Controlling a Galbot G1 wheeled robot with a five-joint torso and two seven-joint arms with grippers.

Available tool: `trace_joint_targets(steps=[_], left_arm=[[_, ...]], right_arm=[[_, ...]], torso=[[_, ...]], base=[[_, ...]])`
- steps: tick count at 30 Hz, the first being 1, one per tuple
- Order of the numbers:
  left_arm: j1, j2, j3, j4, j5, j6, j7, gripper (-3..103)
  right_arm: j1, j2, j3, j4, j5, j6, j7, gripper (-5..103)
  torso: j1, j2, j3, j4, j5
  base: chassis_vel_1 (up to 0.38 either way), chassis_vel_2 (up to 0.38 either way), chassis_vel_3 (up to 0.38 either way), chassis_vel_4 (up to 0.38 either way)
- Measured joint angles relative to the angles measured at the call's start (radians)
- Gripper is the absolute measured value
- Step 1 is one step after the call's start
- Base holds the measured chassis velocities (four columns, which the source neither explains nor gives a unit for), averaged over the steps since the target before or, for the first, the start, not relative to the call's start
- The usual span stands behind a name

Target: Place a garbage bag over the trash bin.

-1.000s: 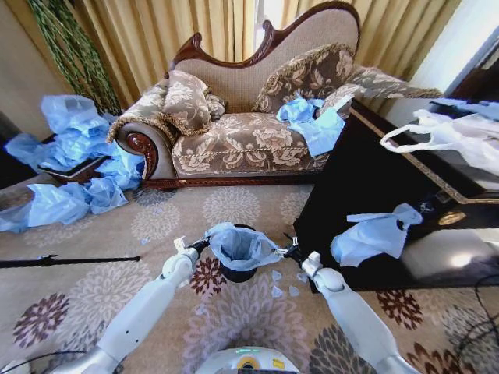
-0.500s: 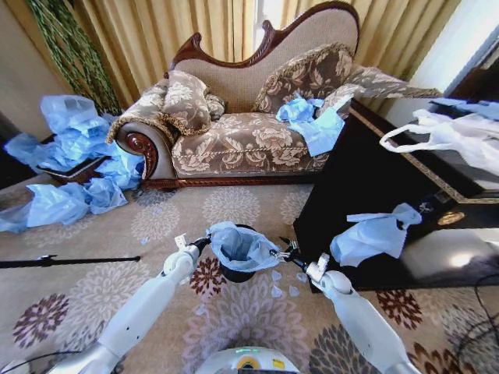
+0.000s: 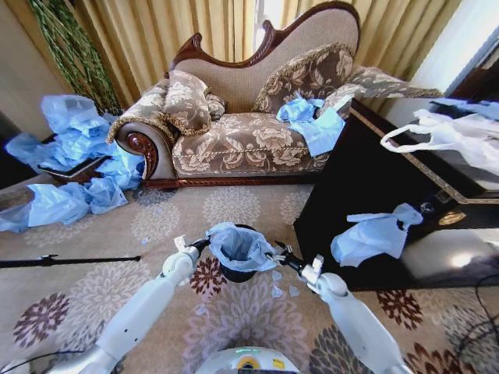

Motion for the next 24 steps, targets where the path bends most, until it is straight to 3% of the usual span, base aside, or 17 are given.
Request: trace_joint_targets(steps=[3,6,9,23,24], left_arm=[[-0.001,0.000,-0.003,-0.002,-0.003,0.000,-0.001,0],[0.003,0.001,-0.008,-0.006,-0.004,0.000,-0.003,0],[0.005,0.000,-0.007,-0.008,-0.004,0.000,-0.005,0],[-0.002,-0.014,0.004,-0.011,-0.003,0.001,-0.005,0],[-0.002,-0.014,0.004,-0.012,-0.003,0.001,-0.005,0]], right_arm=[[-0.023,-0.016,0.013,0.038,-0.009,0.011,-0.022,100],[-0.023,-0.012,0.008,0.072,-0.012,0.017,0.010,100],[0.024,0.026,-0.018,0.104,-0.103,0.028,0.193,100],[0.211,0.117,-0.164,0.013,-0.385,0.046,0.316,100],[0.216,0.123,-0.169,0.011,-0.402,0.048,0.325,95]], torso=[[0.000,0.000,0.000,-0.0002,-0.0002],[0.000,0.000,0.000,0.0003,0.0002],[0.000,0.000,0.000,0.0006,0.0001],[0.000,0.000,0.000,0.0002,-0.0001],[0.000,0.000,0.000,0.0003,-0.0001]], base=[[0.000,0.000,0.000,0.000],[0.000,0.000,0.000,0.000],[0.000,0.000,0.000,0.000],[0.000,0.000,0.000,0.000],[0.000,0.000,0.000,0.000]])
